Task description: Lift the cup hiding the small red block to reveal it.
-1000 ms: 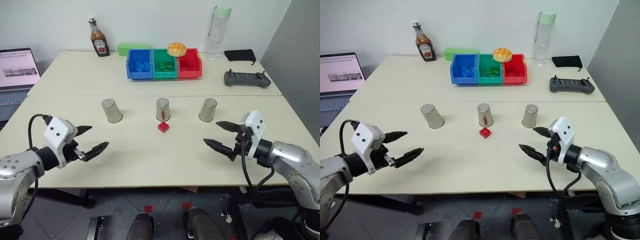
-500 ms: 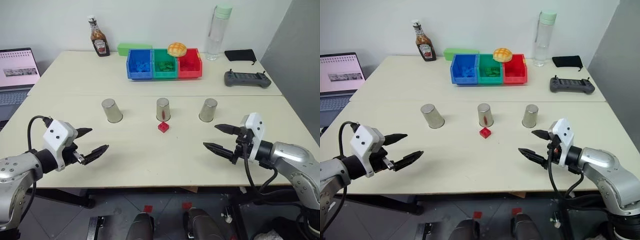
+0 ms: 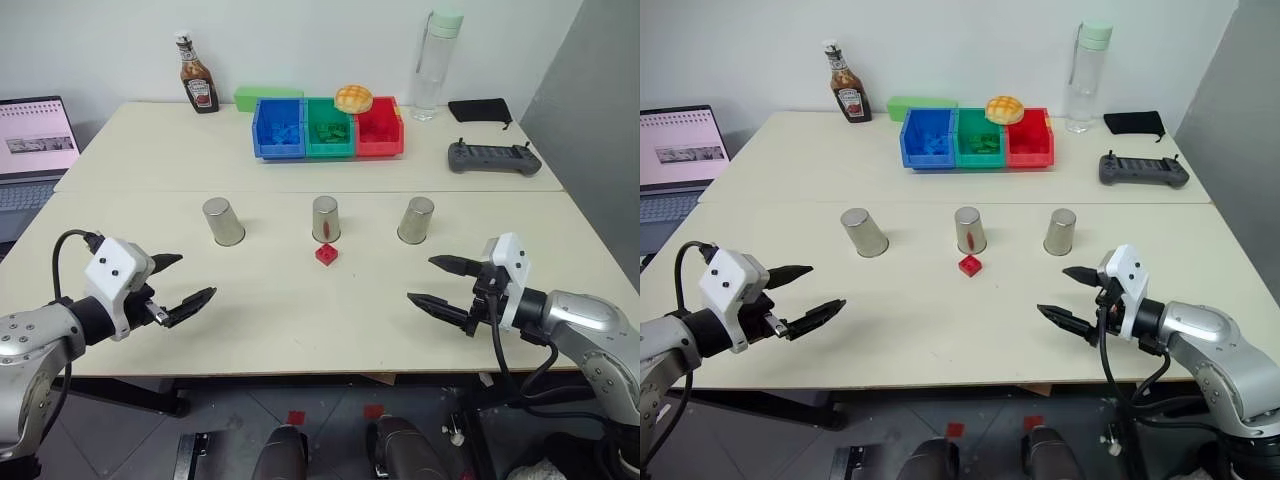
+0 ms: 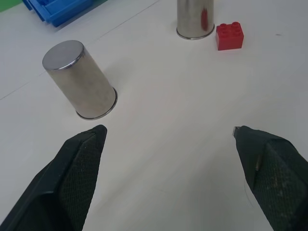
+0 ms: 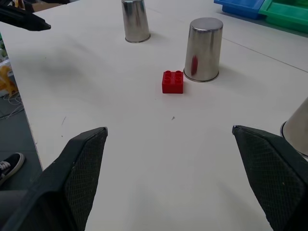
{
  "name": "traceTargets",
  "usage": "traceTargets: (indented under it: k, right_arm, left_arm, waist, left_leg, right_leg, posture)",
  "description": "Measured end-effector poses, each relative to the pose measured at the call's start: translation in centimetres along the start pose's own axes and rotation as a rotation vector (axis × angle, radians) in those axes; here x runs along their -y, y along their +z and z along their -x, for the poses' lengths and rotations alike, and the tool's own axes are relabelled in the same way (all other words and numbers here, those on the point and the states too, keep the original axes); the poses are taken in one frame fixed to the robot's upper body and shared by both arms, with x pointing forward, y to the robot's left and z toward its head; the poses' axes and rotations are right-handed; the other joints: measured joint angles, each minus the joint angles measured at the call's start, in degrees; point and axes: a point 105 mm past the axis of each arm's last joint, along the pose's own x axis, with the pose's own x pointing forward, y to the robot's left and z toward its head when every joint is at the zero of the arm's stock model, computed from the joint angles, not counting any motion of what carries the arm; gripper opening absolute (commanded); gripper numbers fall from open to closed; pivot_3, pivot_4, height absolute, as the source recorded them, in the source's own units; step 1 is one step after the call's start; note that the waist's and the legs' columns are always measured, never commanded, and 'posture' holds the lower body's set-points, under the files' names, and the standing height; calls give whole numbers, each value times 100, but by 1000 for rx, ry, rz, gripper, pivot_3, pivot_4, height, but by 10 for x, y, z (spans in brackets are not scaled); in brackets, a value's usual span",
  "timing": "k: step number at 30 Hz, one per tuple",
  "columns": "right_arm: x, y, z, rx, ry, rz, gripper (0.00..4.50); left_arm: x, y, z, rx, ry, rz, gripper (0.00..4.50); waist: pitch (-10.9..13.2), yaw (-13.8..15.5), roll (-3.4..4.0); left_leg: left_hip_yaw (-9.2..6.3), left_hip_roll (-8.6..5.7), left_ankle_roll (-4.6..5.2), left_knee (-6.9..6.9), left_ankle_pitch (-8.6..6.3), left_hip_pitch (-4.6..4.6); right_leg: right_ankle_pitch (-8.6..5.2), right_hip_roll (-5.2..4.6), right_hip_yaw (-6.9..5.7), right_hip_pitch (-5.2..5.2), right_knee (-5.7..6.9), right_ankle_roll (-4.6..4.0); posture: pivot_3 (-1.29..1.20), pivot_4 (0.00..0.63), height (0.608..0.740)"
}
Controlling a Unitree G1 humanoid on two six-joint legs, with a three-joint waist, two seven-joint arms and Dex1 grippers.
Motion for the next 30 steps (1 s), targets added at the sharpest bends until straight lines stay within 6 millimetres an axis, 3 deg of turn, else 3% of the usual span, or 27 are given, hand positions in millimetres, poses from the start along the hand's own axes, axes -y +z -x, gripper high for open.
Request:
traceTargets:
  k: [30]
  right_arm:
    - [-1, -8, 3, -20, -14, -2, 4416]
  left_arm:
    - [-4, 0, -6, -11, -12, -14, 4500]
  waist:
    - [0, 0, 0]
  left_leg:
    - [0, 0, 0, -1, 0, 0]
  right_leg:
    - [0, 0, 1, 0, -2, 0]
  posture:
    - [0, 150, 740]
